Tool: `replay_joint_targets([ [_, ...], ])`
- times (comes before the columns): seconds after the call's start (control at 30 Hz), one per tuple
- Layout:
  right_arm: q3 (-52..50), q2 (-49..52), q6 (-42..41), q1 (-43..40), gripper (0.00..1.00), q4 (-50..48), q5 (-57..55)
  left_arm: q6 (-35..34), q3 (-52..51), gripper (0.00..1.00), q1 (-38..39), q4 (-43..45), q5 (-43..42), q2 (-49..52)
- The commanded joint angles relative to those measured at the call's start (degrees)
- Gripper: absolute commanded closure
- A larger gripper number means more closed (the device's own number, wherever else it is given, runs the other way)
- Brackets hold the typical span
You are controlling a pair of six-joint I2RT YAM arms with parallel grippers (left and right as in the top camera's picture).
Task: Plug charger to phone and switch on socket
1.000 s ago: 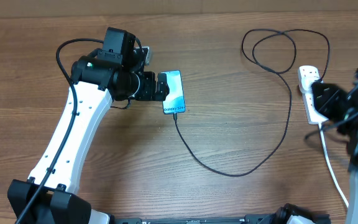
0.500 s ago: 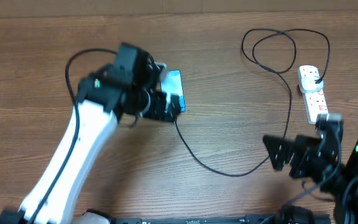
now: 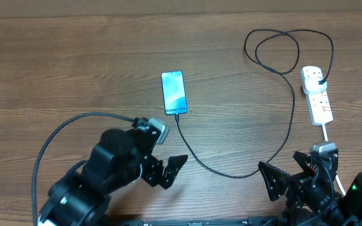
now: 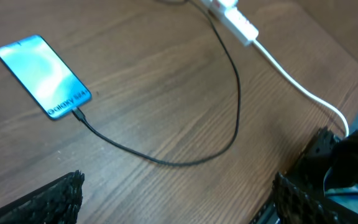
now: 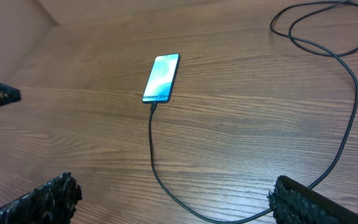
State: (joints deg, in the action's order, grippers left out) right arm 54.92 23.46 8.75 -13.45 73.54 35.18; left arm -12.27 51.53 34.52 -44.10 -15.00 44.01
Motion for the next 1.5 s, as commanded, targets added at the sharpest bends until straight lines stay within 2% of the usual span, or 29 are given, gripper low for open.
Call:
replay_joint_targets([
  [0.0,-0.15,0.00,0.72,0.26,0.00,-0.09,0.31,-1.49,-0.72,0.01,0.35,0.17,1.60,-1.05],
  [0.57,-0.15,0.00,0.72,0.26,0.00,-0.11,0.31,-1.46,-0.72,0.01,0.35,-2.64,1.97,2.12],
  [0.7,-0.15,0.00,0.74,0.26,0.00,-0.09,0.31,0.94,-1.07,0.00,-1.05,-2.21,9.73,-1.07],
  [0.87,-0.15,0.00,0.72,0.26,0.00,-0.09,0.31,2.23,-6.54,0.01,-10.45,9.70,14.80,-9.53],
  [1.2,-0.15,0.00,0.72,0.26,0.00,-0.09,0.31,4.42,-32.44,0.00,-30.56,43.34,10.67,-32.33],
  [1.3,-0.15,0.00,0.72,0.26,0.00,-0.09,0.31,9.55,-36.02,0.01,-32.33,47.58,10.12,-35.26],
  [1.37,-0.15,0.00,0.72,0.26,0.00,-0.09,0.31,14.01,-37.42,0.00,-32.44,47.67,10.54,-36.70],
  [1.47,-0.15,0.00,0.72,0.26,0.00,-0.11,0.31,15.98,-38.77,0.00,-32.79,46.27,10.86,-38.03],
])
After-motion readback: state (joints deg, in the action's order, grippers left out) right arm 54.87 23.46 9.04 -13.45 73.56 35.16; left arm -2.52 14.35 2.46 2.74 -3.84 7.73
